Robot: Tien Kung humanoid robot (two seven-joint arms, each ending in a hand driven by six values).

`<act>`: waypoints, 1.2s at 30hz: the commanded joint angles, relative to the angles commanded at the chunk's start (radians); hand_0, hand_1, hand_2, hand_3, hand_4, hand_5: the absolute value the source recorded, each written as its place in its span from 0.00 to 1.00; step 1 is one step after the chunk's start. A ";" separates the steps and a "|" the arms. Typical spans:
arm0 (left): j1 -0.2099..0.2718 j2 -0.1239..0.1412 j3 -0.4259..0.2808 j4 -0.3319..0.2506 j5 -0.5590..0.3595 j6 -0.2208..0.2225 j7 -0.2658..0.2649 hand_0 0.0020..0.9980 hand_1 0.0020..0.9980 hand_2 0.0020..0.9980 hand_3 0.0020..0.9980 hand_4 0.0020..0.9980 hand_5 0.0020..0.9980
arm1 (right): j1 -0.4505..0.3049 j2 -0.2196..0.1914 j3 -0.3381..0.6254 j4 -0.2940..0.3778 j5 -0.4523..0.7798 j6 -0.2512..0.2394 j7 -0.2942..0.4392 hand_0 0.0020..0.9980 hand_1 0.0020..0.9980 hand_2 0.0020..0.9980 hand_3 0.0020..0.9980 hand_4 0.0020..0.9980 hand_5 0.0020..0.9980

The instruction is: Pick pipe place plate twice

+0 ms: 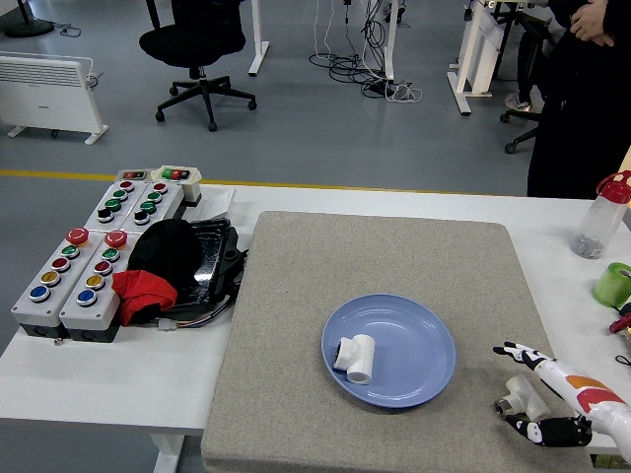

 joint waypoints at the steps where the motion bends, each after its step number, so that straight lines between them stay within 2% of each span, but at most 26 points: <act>1: 0.000 0.000 0.000 0.000 0.000 0.000 0.000 0.71 0.75 0.72 0.66 0.40 1.00 | 0.001 0.002 -0.001 -0.005 -0.002 -0.001 0.000 0.92 0.89 0.98 0.92 0.72 0.35; 5: 0.000 0.000 0.002 0.000 -0.003 0.001 0.000 0.71 0.75 0.72 0.66 0.40 1.00 | 0.010 0.011 -0.014 -0.044 -0.001 -0.004 0.005 0.92 0.89 0.98 0.92 0.72 0.35; 17: 0.002 -0.002 0.004 0.000 -0.003 0.000 0.002 0.71 0.75 0.72 0.66 0.40 1.00 | 0.028 0.026 -0.035 -0.094 0.007 -0.025 0.017 0.89 0.88 0.97 0.91 0.72 0.33; 18: 0.002 -0.002 0.005 0.000 -0.003 0.000 0.002 0.71 0.75 0.72 0.66 0.40 1.00 | 0.029 0.027 -0.037 -0.097 0.010 -0.030 0.018 0.79 0.79 0.86 0.83 0.65 0.27; 23: 0.006 -0.003 0.006 0.000 -0.003 -0.002 0.002 0.71 0.75 0.72 0.66 0.40 1.00 | 0.032 0.033 -0.048 -0.116 0.021 -0.043 0.025 0.79 0.79 0.86 0.83 0.65 0.27; 24: 0.006 -0.003 0.007 0.000 -0.003 -0.002 0.002 0.71 0.75 0.72 0.66 0.40 1.00 | 0.032 0.033 -0.049 -0.118 0.020 -0.043 0.026 0.66 0.67 0.71 0.75 0.52 0.15; 29: 0.011 -0.005 0.008 0.000 -0.005 -0.001 0.001 0.71 0.75 0.72 0.66 0.40 1.00 | 0.034 0.035 -0.060 -0.127 0.013 -0.047 0.021 0.66 0.67 0.71 0.75 0.52 0.15; 30: 0.012 -0.005 0.008 0.000 -0.005 -0.001 0.002 0.71 0.75 0.72 0.66 0.40 1.00 | 0.035 0.035 -0.063 -0.129 0.011 -0.047 0.020 0.55 0.59 0.64 0.70 0.45 0.12; 35: 0.014 -0.006 0.006 0.000 0.000 -0.003 0.002 0.71 0.75 0.72 0.66 0.40 1.00 | 0.035 0.037 -0.065 -0.130 0.010 -0.055 0.021 0.55 0.59 0.64 0.70 0.45 0.12; 36: 0.015 -0.006 0.008 0.000 -0.001 -0.003 0.002 0.71 0.75 0.72 0.66 0.40 1.00 | 0.035 0.037 -0.064 -0.129 0.012 -0.060 0.020 0.48 0.55 0.62 0.68 0.42 0.11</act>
